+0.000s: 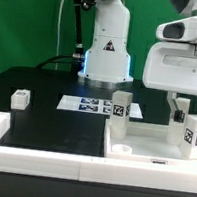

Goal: Assemble square table

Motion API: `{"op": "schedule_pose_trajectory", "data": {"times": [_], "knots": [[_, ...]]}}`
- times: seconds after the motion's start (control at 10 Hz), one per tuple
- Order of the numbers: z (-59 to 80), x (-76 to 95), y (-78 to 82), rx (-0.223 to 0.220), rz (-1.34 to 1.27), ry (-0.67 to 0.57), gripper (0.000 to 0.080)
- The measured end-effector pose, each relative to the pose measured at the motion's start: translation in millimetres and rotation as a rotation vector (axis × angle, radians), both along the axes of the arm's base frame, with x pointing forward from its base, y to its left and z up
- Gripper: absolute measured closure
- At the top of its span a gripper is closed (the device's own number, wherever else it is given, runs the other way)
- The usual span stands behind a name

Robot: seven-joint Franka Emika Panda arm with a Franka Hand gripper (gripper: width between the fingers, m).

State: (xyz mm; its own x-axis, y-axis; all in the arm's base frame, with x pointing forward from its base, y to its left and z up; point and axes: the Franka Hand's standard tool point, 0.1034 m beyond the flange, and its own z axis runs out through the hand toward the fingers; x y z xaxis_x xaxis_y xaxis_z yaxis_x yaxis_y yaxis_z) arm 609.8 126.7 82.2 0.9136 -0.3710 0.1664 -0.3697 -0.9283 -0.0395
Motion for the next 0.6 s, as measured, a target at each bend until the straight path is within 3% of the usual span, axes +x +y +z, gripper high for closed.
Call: {"op": "schedule_pose_trajectory", "data": {"times": [0.3, 0.5, 0.6], "knots": [[-0.3, 0.3, 0.0, -0.044, 0.22, -0.004, 0.015], [-0.2, 1.2, -4.2, -0.099, 0.449, 0.004, 0.015], [-0.1, 1.5, -5.0, -0.1, 0.448, 0.003, 0.015]]}}
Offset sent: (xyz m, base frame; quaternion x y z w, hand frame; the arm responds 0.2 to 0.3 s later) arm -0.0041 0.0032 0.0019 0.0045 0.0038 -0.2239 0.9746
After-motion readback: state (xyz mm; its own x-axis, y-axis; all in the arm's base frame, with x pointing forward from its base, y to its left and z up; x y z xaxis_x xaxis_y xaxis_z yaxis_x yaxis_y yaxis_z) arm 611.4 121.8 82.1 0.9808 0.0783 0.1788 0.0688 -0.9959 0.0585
